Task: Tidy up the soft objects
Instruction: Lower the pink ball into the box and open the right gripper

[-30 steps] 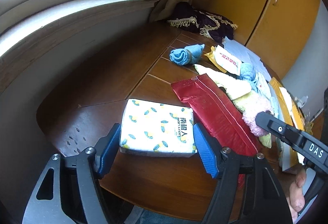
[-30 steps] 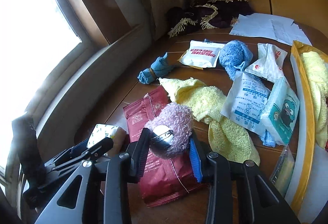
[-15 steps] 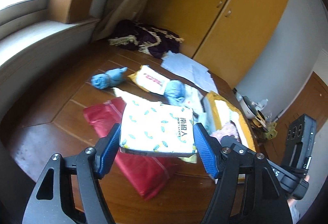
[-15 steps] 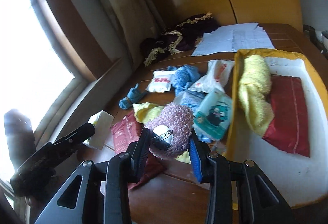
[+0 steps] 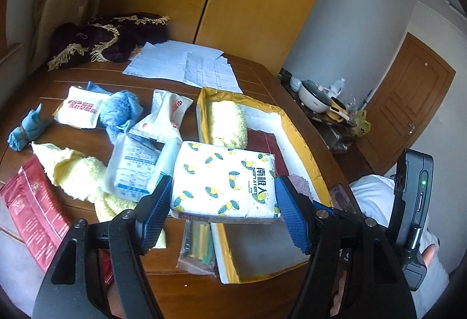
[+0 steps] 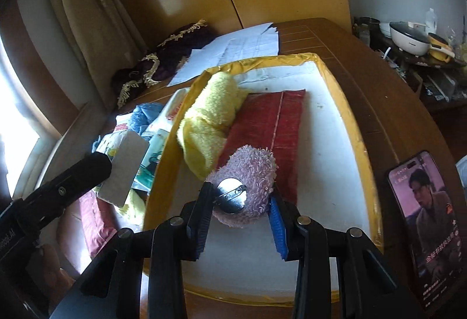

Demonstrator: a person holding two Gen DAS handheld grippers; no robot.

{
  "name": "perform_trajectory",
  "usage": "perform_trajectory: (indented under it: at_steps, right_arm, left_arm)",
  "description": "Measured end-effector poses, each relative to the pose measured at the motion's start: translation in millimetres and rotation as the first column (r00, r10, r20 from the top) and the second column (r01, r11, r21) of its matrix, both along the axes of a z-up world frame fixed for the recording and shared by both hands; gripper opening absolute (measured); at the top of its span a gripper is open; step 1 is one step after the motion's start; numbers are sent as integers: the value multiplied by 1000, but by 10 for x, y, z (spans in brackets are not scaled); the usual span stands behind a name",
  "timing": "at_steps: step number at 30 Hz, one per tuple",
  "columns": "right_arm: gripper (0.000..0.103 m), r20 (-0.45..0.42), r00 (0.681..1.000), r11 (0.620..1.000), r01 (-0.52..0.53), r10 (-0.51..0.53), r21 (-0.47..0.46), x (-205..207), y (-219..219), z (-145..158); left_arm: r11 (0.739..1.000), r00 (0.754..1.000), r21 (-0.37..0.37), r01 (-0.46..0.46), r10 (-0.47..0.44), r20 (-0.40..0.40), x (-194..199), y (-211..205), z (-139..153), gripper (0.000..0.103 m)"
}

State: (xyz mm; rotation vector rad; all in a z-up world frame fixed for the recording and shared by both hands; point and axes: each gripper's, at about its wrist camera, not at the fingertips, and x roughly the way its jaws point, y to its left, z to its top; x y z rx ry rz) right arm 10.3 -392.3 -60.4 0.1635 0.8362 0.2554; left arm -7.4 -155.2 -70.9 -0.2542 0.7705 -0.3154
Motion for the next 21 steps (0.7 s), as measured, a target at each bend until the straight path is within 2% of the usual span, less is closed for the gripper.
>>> perform_trajectory:
  at_steps: [10,21]
  right_arm:
    - [40,-15,1000,1000,-10,10,-29,4,-9,-57]
    - [42,-6,1000,999,-31,31,-13,-56,-14,-44]
  left_arm:
    - [998,998,40,47,-45,-42,80,-263,-98,70]
    - [999,996,10,47,-46,-74,116,-264,-165,70]
